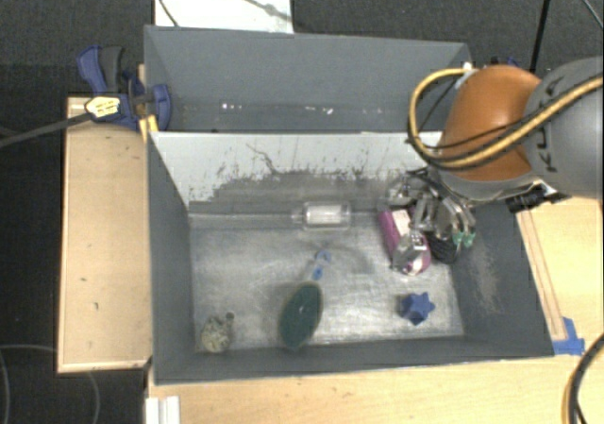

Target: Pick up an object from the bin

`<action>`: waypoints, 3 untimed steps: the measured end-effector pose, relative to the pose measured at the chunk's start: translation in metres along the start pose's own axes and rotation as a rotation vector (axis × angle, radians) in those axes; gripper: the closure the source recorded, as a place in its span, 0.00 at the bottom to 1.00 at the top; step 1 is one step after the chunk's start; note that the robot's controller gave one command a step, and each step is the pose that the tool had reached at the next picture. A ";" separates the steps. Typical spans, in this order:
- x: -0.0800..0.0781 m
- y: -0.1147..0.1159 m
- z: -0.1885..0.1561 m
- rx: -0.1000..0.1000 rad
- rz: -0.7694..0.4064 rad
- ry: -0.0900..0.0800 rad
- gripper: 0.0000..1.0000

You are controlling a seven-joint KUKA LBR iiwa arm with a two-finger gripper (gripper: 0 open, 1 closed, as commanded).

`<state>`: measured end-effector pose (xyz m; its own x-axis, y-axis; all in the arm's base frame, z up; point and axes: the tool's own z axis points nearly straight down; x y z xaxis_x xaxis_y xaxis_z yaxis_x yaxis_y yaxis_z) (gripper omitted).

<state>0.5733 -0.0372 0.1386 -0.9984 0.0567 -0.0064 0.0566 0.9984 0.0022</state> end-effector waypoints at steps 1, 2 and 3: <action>-0.009 0.074 0.000 -0.002 -0.067 0.000 0.00; 0.026 0.094 0.066 0.000 -0.532 -0.002 0.00; 0.024 0.095 0.064 -0.001 -0.532 -0.009 1.00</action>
Offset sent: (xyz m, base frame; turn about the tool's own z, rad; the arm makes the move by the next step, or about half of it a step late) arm 0.0120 0.0677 -0.0003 -0.0585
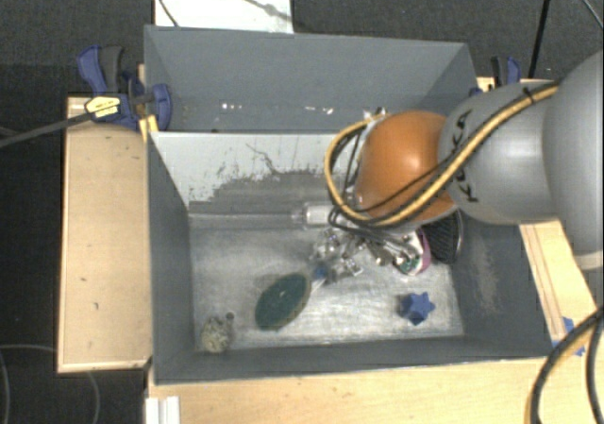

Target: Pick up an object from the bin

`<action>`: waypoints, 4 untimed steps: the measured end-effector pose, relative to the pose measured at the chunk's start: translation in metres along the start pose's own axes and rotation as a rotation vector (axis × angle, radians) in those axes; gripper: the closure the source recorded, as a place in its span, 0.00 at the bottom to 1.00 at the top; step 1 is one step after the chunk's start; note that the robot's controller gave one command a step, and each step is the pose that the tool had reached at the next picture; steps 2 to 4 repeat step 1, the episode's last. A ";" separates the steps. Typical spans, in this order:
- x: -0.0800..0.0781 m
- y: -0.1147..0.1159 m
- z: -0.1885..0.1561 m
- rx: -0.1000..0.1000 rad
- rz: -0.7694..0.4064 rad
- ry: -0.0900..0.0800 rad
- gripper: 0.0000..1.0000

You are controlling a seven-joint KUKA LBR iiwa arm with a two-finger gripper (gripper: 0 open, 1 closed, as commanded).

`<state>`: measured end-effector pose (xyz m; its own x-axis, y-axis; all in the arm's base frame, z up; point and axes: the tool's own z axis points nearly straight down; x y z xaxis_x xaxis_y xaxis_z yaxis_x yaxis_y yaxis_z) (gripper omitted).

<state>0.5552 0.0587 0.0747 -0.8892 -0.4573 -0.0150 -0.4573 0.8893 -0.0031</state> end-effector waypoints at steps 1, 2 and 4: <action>0.001 -0.036 -0.158 0.000 -0.288 0.005 1.00; 0.001 -0.036 -0.158 0.000 -0.288 0.005 1.00; 0.001 -0.036 -0.158 0.000 -0.288 0.005 1.00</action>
Offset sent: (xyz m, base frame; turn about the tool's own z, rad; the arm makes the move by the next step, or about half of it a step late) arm 0.0104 -0.0324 0.1543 -0.2909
